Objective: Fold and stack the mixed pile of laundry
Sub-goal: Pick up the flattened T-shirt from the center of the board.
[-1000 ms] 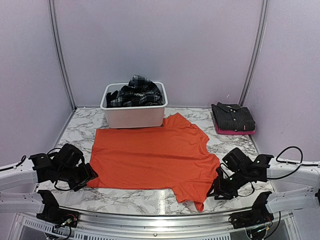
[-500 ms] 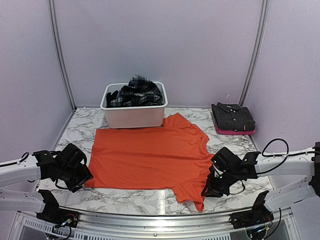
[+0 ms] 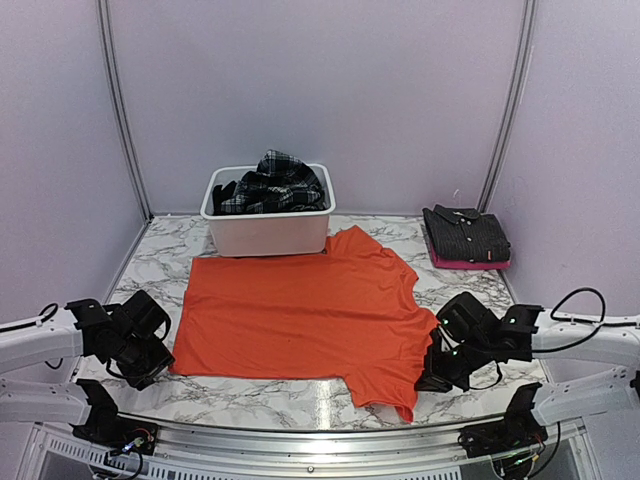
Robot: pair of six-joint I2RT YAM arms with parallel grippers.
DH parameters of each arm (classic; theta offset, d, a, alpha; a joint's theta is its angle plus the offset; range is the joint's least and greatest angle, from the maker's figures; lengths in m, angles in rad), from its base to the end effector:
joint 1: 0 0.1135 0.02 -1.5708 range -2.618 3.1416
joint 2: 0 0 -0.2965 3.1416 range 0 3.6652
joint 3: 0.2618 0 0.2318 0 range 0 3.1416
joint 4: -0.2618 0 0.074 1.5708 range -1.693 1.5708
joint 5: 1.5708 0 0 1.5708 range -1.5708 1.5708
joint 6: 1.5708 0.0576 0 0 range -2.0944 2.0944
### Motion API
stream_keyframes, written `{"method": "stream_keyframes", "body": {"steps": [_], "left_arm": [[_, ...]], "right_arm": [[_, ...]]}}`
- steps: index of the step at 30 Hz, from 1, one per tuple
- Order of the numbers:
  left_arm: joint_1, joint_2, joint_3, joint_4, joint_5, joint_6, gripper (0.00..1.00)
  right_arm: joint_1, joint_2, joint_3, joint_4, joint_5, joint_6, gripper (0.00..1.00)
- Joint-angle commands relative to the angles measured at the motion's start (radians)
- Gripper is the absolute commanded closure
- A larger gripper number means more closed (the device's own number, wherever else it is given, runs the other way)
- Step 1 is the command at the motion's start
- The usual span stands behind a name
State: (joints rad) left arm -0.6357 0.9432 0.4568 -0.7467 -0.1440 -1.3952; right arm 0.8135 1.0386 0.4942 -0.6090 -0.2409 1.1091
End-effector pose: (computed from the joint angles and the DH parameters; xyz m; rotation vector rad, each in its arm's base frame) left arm 0.0977 -0.0618 0.1783 -1.0802 2.6127 -0.3020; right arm 0.0895 0.1147 0.1856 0.3670 2.9889 0.7313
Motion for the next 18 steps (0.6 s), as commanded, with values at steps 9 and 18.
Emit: {"method": "stream_keyframes", "body": {"steps": [9, 18], "left_arm": [[0.007, 0.053, 0.024, 0.047, 0.002, 0.086, 0.52], [0.007, 0.083, 0.008, 0.101, 0.046, 0.087, 0.53]], "right_arm": [[0.006, -0.084, -0.001, -0.069, 0.005, 0.054, 1.00], [0.012, -0.086, -0.045, -0.015, -0.052, 0.069, 0.90]]}}
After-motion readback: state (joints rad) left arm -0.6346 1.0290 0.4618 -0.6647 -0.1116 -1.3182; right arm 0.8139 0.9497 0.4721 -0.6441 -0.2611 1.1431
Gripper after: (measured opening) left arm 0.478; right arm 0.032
